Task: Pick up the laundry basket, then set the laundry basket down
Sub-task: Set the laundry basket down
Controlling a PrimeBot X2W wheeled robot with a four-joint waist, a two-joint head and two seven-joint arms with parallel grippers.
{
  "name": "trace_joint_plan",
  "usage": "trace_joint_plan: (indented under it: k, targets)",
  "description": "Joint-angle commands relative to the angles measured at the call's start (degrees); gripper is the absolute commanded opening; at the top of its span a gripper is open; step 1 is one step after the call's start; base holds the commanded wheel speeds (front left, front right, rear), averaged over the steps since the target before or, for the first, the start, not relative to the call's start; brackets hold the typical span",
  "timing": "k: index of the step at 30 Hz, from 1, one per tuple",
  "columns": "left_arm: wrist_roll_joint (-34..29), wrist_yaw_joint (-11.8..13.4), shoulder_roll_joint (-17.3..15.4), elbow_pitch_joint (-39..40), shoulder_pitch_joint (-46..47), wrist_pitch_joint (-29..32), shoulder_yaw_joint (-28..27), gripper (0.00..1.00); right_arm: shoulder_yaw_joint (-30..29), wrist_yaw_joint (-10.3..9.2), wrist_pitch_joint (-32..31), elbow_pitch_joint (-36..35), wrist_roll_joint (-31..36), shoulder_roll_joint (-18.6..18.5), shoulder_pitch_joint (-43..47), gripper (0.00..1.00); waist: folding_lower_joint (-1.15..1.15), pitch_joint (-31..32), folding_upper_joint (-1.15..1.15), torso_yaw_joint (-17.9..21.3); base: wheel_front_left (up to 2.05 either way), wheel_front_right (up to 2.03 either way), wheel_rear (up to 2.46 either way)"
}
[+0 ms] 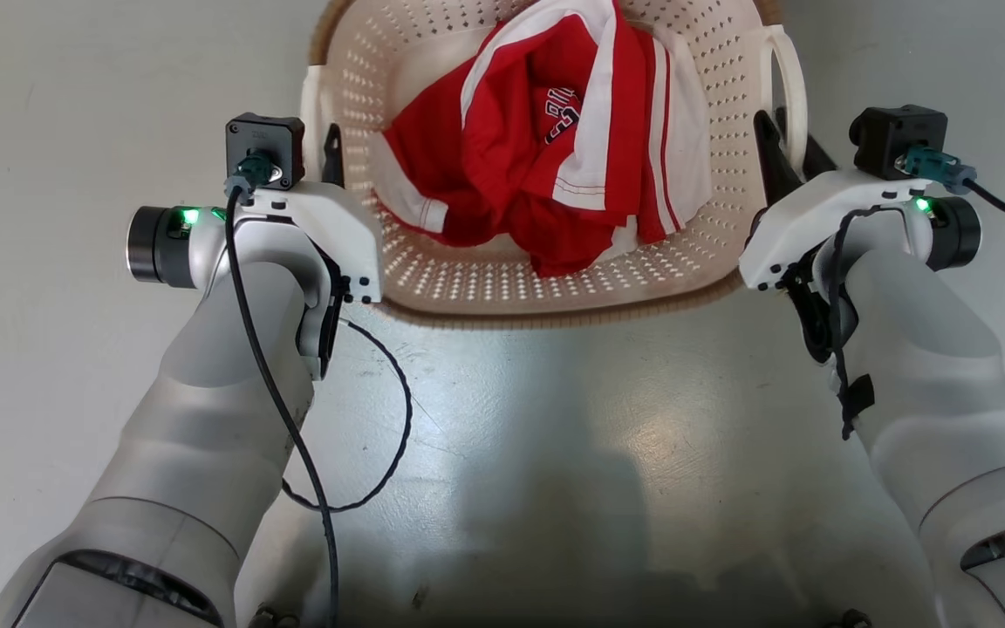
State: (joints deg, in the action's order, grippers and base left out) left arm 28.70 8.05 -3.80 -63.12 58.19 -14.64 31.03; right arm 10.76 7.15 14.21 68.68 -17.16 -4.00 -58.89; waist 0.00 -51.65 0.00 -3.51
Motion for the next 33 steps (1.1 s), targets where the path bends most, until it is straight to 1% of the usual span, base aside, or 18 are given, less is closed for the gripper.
trace_joint_plan:
  k: [1, 2, 3, 4, 5, 6, 7, 8, 9, 11, 16, 21, 28, 33]
  targets:
    - [-0.6, -0.1, -1.7, 0.5, -0.4, -0.4, -1.3, 0.44, 0.3, 0.34, 0.8, -1.2, 0.6, 1.1, 2.2, 0.37, 0.00, 0.0, 0.00, 0.0, 0.00, 0.00, 0.00]
    - [-0.8, -0.1, -1.7, 0.5, -0.5, -0.4, -1.5, 0.46, 0.1, 0.34, 0.8, -1.2, 0.7, 1.1, 2.3, 0.37, 0.00, 0.0, 0.00, 0.0, 0.00, 0.00, 0.00]
    - [-1.0, -0.2, -1.6, 0.5, -0.5, -0.4, -1.7, 0.50, 0.0, 0.34, 0.8, -1.3, 0.8, 1.1, 2.3, 0.45, 0.00, 0.0, 0.00, 0.1, 0.00, 0.00, 0.00]
    - [-1.2, -0.2, -1.6, 0.4, -0.6, -0.4, -1.9, 0.50, -0.1, 0.34, 0.8, -1.3, 0.9, 1.1, 2.4, 0.47, 0.00, 0.0, 0.00, 0.1, 0.00, 0.00, 0.00]
    - [-1.4, -0.3, -1.6, 0.4, -0.6, -0.4, -2.1, 0.54, -0.2, 0.34, 0.8, -1.4, 1.0, 1.1, 2.4, 0.56, 0.00, 0.1, 0.00, 0.1, 0.00, 0.00, 0.00]
    - [-1.5, -0.3, -1.6, 0.3, -0.7, -0.4, -2.3, 0.62, -0.3, 0.34, 0.8, -1.4, 1.0, 1.1, 2.5, 0.72, 0.00, 0.1, 0.00, 0.1, 0.00, 0.00, 0.00]
    - [-1.7, -0.3, -1.6, 0.3, -0.7, -0.4, -2.5, 0.78, -0.3, 0.34, 0.8, -1.5, 1.0, 1.1, 2.5, 0.95, 0.00, 0.1, 0.00, 0.1, 0.00, 0.00, 0.00]
    - [-1.7, -0.3, -1.6, 0.3, -0.7, -0.4, -2.5, 0.78, -0.3, 0.34, 0.8, -1.5, 1.0, 1.1, 2.5, 0.95, 0.00, 0.1, 0.00, 0.1, 0.00, 0.00, 0.00]
    - [-1.9, -0.3, -1.6, 0.3, -0.8, -0.4, -2.7, 0.93, -0.3, 0.34, 0.8, -1.6, 1.0, 1.1, 2.6, 1.00, 0.00, 0.2, 0.00, 0.2, 0.00, 0.00, 0.00]
    - [-2.3, -0.4, -1.7, 0.4, -1.0, -0.4, -3.2, 1.00, -0.4, 0.34, 0.8, -1.8, 1.0, 1.1, 2.8, 1.00, 0.00, 0.4, 0.00, 0.2, 0.00, 0.00, 0.00]
    - [-3.2, -0.5, -2.1, 1.2, -1.9, -0.4, -4.7, 1.00, -1.2, 0.34, 0.8, -2.4, 1.4, 1.1, 3.7, 1.00, 0.00, 1.7, 0.00, 0.5, 0.00, 0.00, 0.00]
    - [-4.3, -0.8, -2.4, 3.6, -3.7, -0.4, -6.4, 1.00, -2.3, 0.34, 0.8, -4.7, 2.2, 1.1, 5.0, 1.00, 0.00, 3.9, 0.00, 0.9, 0.00, 0.00, 0.00]
    - [-6.1, -1.1, -2.3, 10.4, -9.4, -0.4, -10.6, 1.00, -4.8, 0.34, 0.8, -10.0, 3.2, 1.1, 8.8, 1.00, 0.00, 9.3, 0.00, 1.3, 0.00, 0.00, 0.00]
    - [-8.5, -1.2, -1.8, 17.3, -14.9, -0.4, -14.3, 1.00, -6.4, 0.34, 0.8, -14.9, 3.0, 1.1, 12.4, 1.00, 0.00, 14.5, 0.00, 1.3, 0.00, 0.00, 0.00]
